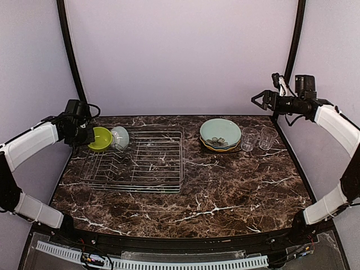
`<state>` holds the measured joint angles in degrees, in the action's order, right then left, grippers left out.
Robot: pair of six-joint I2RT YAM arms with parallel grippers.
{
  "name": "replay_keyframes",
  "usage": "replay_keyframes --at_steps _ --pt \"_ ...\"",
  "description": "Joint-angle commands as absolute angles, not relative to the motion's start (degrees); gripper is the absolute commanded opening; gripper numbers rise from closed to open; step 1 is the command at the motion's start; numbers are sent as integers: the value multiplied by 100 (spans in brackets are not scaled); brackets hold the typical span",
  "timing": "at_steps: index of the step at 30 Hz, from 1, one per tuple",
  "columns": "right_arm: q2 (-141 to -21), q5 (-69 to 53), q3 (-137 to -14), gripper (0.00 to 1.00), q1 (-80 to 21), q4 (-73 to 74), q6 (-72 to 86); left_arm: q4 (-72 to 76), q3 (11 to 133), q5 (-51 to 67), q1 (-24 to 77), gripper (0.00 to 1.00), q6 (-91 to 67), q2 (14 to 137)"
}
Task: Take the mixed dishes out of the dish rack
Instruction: Grab the bowl from the dish rack, then pass from the left arm to the right
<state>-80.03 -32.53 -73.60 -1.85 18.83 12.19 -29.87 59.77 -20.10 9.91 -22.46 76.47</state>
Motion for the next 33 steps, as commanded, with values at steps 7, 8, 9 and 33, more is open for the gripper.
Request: replay_keyframes --at_steps 7,8,9,33 --pt "-8308 -3017 -7714 99 -1581 1925 1181 -2995 6481 -1153 1736 1 -2010 6954" --pt "-8384 -2964 -7782 99 -1786 1978 1138 -2996 6510 -1062 1961 1 -2033 6999" --pt "-8459 -2913 -7856 98 -1960 2040 1101 -2992 6576 -1014 2066 1 -2097 7041" --pt "-9802 -1522 -8925 73 -4344 2788 1318 -2360 7639 -1828 4576 1 -3265 9068"
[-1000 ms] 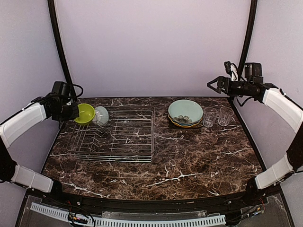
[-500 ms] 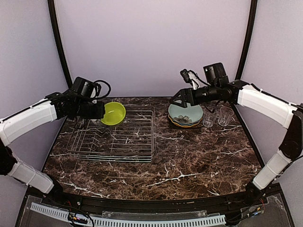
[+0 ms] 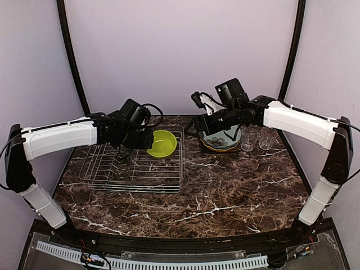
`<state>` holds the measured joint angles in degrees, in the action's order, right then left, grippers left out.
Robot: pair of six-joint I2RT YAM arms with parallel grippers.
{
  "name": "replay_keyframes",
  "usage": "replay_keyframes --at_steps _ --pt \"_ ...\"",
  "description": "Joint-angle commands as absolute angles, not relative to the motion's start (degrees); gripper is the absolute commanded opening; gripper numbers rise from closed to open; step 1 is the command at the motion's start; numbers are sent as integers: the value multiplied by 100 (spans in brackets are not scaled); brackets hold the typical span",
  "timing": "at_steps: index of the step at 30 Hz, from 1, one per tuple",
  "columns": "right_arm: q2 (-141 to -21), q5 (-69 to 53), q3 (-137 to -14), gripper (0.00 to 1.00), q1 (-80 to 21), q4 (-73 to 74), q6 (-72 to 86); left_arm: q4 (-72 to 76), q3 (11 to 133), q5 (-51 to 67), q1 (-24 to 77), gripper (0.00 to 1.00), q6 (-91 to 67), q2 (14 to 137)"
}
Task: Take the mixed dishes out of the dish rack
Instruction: Pass from the left arm to the right
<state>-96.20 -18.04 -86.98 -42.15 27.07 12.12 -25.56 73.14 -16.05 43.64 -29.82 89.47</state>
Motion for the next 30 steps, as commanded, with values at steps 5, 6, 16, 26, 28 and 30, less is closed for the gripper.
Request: replay_keyframes --at_steps 5,6,16,26,28,30 --pt "-9951 -1377 -9035 69 -4390 2855 1326 -2285 7854 -1918 4814 1 -3436 9359" --pt "-9981 -1358 -9036 68 -4398 2860 1334 -2276 7909 -1926 4837 1 -3454 9390" --pt "-10310 -1186 -9066 46 -4536 2854 1391 -2302 8211 -2063 5001 1 -3743 9690" --pt "-10566 -683 -9173 21 -4658 3046 1361 -2303 8262 -2074 5042 1 -3913 9786" --pt "-10564 -661 -9180 13 -4658 3043 1375 -2298 8257 -2077 5052 1 -3929 9798" --pt "-10563 -621 -9176 4 -4660 3055 1384 -2286 8261 -2067 5054 1 -3940 9800"
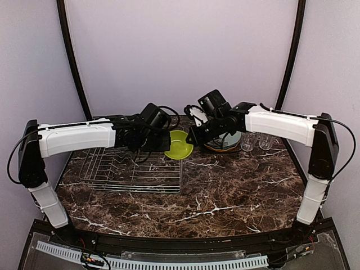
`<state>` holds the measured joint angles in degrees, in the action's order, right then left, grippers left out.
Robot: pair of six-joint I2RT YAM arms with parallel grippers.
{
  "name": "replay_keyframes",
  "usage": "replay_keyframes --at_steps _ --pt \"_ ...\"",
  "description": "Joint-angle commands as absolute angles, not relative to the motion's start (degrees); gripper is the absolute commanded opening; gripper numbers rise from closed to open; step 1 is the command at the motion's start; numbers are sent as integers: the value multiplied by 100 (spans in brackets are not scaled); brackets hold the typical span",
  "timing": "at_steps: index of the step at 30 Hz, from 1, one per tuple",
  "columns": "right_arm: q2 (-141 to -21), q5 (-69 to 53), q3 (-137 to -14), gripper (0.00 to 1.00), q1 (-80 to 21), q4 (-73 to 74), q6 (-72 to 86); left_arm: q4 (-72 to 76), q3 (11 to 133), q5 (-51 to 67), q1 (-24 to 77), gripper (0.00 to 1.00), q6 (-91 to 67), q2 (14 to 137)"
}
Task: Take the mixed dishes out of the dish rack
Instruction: Pass from the left arm to the right, then place the bowl at the center of the board.
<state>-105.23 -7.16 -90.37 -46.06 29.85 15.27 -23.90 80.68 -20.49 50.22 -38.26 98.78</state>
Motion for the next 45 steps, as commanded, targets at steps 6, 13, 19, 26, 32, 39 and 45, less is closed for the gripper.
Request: replay_keyframes --at_steps 6,13,19,26,32,39,45 --pt "-10493 -491 -9151 0 -4650 3071 1406 -2070 8147 -1860 5050 27 -3892 9711" --pt "-10286 -528 -8925 0 -4420 3071 1376 -1978 7934 -1795 5051 60 -3822 9349" --pt "-9863 -581 -8418 0 -4127 3124 1210 -1833 7573 -1937 5050 81 -3652 8840" --pt "-9010 -637 -7265 0 -3715 3177 1039 -1552 6974 -2419 5016 99 -3301 8178" --pt "-8473 -674 -6341 0 -3255 3180 962 -1675 6755 -2233 4709 99 -3317 8033" --pt "-8368 -589 -5782 0 -2851 3045 832 -1119 5871 -1395 3847 99 -3263 7485" --pt "-8581 -610 -5675 0 -2689 2923 758 -1353 5514 -1099 3047 99 -3110 7007"
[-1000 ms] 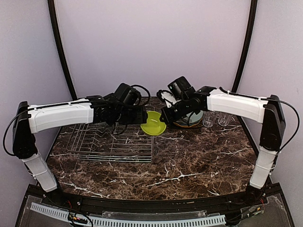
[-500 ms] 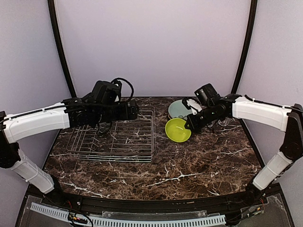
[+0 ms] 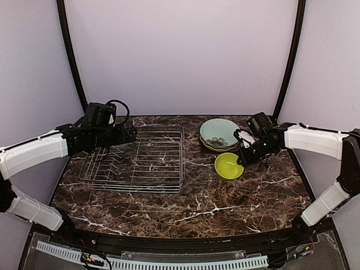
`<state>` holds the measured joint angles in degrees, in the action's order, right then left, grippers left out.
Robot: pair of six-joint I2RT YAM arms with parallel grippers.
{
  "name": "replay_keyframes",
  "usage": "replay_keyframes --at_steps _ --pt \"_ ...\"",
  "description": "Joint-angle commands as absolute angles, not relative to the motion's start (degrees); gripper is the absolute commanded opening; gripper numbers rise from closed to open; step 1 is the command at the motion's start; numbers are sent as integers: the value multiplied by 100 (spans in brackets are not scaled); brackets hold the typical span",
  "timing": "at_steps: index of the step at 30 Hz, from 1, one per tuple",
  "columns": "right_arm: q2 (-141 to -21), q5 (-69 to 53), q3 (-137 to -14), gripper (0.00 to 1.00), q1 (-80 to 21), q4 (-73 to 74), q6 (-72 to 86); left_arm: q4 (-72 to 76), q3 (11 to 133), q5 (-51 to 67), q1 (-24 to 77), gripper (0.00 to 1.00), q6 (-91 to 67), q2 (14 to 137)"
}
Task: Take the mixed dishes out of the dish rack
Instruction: Place the bowl at the center of the board.
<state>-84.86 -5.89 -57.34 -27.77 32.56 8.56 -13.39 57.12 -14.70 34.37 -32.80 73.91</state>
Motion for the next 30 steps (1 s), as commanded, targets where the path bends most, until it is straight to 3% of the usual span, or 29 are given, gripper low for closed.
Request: replay_keyframes --at_steps 1,13,30 --pt "-8624 -622 -5670 0 -2675 2904 744 -1404 5477 -1020 2816 99 -3102 6975" --pt "-8980 -665 -5546 1 -2589 2758 672 -1549 5160 80 1287 97 -2896 7059" --pt "-8947 -667 -5569 29 -2505 2805 611 -733 4903 955 677 87 -3135 7714"
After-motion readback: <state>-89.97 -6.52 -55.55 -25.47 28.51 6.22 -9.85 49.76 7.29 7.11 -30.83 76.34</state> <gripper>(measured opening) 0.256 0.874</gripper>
